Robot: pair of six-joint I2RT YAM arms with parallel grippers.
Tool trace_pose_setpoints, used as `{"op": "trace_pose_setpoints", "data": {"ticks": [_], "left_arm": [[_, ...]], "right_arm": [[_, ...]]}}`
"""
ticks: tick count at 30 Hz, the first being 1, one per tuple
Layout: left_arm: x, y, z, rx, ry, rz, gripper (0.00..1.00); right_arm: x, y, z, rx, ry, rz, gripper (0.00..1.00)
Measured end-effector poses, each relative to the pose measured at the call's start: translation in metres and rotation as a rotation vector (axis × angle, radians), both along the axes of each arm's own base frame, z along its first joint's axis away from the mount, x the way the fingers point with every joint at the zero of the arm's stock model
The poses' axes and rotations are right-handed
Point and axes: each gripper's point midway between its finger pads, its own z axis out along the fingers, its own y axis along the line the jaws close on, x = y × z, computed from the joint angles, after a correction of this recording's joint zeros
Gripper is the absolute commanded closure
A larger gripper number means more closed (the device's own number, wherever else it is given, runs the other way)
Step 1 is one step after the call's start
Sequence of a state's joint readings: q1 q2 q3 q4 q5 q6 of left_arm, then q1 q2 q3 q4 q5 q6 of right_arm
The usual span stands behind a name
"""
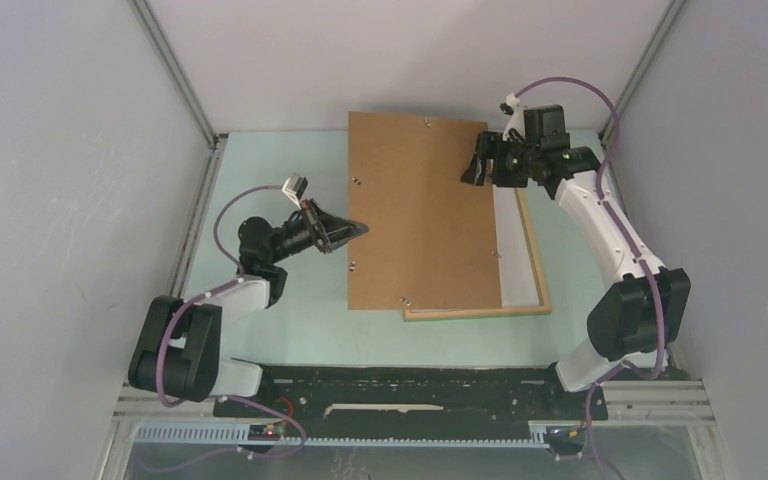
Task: Put the photo into the frame
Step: Adjust the photo frame item.
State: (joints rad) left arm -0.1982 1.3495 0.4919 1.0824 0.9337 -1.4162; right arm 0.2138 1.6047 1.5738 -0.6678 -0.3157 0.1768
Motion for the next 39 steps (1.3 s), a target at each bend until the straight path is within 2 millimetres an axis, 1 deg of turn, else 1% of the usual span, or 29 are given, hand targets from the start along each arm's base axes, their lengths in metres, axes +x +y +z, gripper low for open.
{"op": "trace_pose_setpoints", "data": {"ticks": [4, 6, 9, 11, 13, 14, 18, 22, 26, 30, 33, 39], "left_arm": [[0.002, -0.001, -0.003, -0.004, 0.013, 0.003, 1.00], [0.003, -0.001, -0.005, -0.009, 0.022, 0.005, 1.00], [0.005, -0.001, -0.006, -0.016, 0.030, 0.004, 1.00], [0.005, -0.001, -0.005, -0.020, 0.029, 0.004, 1.00], [0.005, -0.001, -0.005, -0.022, 0.030, 0.004, 1.00], [0.006, -0.001, -0.006, -0.023, 0.031, 0.005, 1.00], [0.008, -0.001, -0.007, -0.029, 0.039, 0.006, 1.00], [0.010, -0.001, -0.007, -0.041, 0.048, 0.010, 1.00], [0.010, 0.000, -0.007, -0.048, 0.053, 0.016, 1.00], [0.010, 0.000, -0.013, -0.050, 0.076, 0.026, 1.00], [0.012, 0.001, -0.016, -0.054, 0.095, 0.035, 1.00], [0.016, 0.001, -0.015, -0.061, 0.094, 0.054, 1.00]], "right_arm": [[-0.015, -0.012, -0.011, 0.038, 0.056, -0.043, 0.09], [-0.028, -0.021, -0.019, 0.055, 0.089, -0.066, 0.02], [-0.053, -0.028, -0.033, 0.076, 0.131, -0.078, 0.00], [-0.071, -0.026, -0.042, 0.080, 0.156, -0.069, 0.00], [-0.095, -0.019, -0.049, 0.083, 0.178, -0.042, 0.00], [-0.098, -0.018, -0.050, 0.084, 0.181, -0.037, 0.00], [-0.126, -0.001, -0.047, 0.101, 0.177, 0.014, 0.01], [-0.135, 0.008, -0.043, 0.101, 0.170, 0.031, 0.01], [-0.138, 0.009, -0.047, 0.072, 0.180, -0.001, 0.01], [-0.144, 0.010, -0.052, 0.070, 0.196, -0.036, 0.00], [-0.148, 0.011, -0.052, 0.076, 0.201, -0.060, 0.00], [-0.150, 0.009, -0.053, 0.088, 0.212, -0.100, 0.00]]}}
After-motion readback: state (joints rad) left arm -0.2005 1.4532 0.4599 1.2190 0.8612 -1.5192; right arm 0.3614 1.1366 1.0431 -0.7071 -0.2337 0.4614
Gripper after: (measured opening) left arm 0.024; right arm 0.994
